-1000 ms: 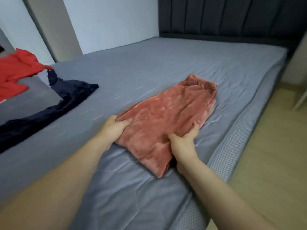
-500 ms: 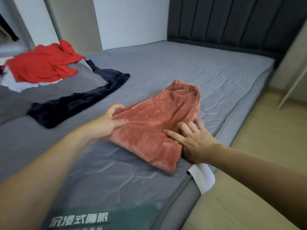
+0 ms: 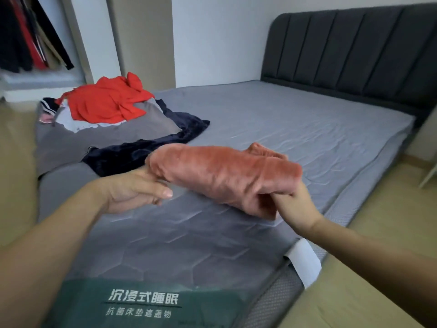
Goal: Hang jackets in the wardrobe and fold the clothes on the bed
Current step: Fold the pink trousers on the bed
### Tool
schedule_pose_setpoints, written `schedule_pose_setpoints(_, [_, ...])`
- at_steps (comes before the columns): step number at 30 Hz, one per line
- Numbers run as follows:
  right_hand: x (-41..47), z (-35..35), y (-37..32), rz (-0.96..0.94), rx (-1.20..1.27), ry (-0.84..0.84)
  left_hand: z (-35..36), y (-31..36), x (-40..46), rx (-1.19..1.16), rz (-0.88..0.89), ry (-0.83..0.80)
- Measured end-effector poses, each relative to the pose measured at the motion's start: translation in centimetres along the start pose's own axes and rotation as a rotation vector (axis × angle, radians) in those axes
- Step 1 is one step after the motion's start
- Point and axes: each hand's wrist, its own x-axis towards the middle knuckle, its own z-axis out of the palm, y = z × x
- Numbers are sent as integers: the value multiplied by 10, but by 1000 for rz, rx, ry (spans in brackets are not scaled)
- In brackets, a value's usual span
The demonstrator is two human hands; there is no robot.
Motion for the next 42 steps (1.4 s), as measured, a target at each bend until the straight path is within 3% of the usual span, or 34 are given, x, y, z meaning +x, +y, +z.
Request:
schedule_pose_setpoints(3, [5, -9, 16, 215, 213, 106, 20, 11, 58, 266, 6, 122])
schedule_pose_setpoints(5, [12, -15, 28, 354, 319, 134, 28, 21, 94, 270, 61, 237])
schedule_pose_setpoints(8, [26, -25, 37, 311, 428, 83, 35, 35, 142, 189, 126, 328])
schedule_pose_setpoints(10, [43, -34, 38, 284, 472, 140, 43, 45, 172, 153, 109, 387])
schedule_pose_setpoints(12, [71, -38, 55, 375, 448, 279, 47, 46, 202, 172, 73, 444])
schedule_pose_setpoints(15, [109, -41, 109, 681, 257, 449, 53, 32, 242, 266, -50, 562])
schedule_pose_setpoints(18, [120, -36, 164, 899, 192, 399, 58, 13, 270, 447, -209, 672])
schedule_pose_setpoints(21, [120, -38, 160, 907, 151, 371, 63, 6, 285, 465, -336, 617])
schedule_pose_setpoints(25, [128, -50, 162, 903, 381, 362, 59, 9, 288, 340, -411, 448])
schedule_pose_setpoints(29, [145, -62, 112, 998, 484, 232, 48, 21, 280, 131, -386, 433])
schedule_pose_setpoints(32, [170, -60, 40, 1052, 540, 208, 26, 71, 252, 21, -471, 375])
schedule_pose_setpoints(36, [225, -40, -76, 1052, 517, 150, -34, 186, 193, -65, -556, 383])
schedule_pose_setpoints(42, [336, -6, -318, 974, 560, -47, -138, 409, 64, -227, -489, 542])
